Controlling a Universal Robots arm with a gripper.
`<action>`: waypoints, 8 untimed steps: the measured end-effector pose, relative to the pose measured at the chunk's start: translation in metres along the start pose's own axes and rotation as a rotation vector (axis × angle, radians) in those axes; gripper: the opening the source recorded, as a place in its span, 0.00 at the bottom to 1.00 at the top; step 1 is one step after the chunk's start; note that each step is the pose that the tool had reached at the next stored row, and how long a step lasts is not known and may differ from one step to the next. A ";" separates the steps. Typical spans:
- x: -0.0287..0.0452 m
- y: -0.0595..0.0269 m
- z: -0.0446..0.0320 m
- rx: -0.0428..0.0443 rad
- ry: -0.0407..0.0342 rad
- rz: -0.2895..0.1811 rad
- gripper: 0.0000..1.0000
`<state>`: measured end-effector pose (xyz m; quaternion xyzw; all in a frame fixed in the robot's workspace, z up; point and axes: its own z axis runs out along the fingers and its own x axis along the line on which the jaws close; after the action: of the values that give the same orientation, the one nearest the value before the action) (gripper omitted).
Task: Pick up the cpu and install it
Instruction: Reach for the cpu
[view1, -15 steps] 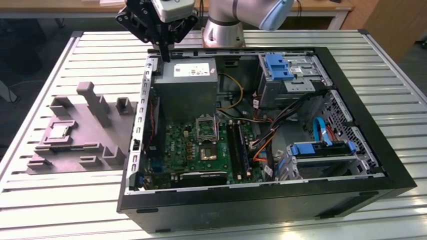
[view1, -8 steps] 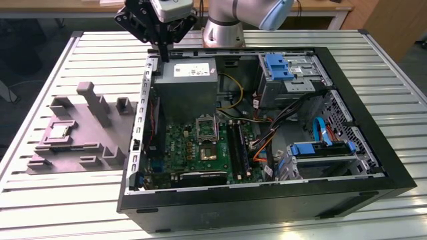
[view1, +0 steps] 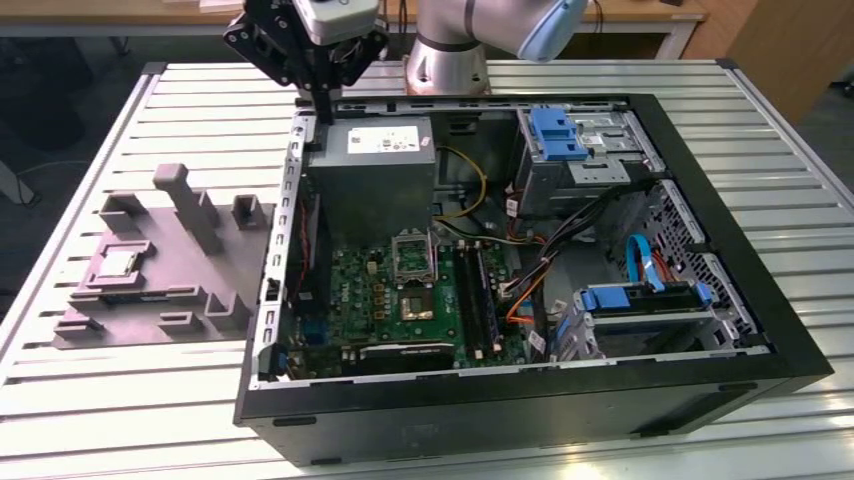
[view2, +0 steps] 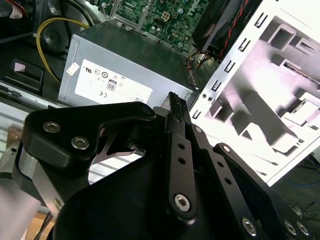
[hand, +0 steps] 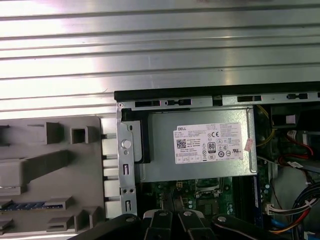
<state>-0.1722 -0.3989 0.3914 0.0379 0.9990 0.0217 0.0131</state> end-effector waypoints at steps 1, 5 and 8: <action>0.0005 0.0000 0.0000 0.0001 0.0001 0.000 0.11; 0.0021 -0.0002 0.0000 0.0000 0.0000 0.000 0.11; 0.0030 -0.0002 0.0000 0.0000 0.0000 0.000 0.11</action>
<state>-0.1753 -0.3989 0.3913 0.0378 0.9990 0.0217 0.0130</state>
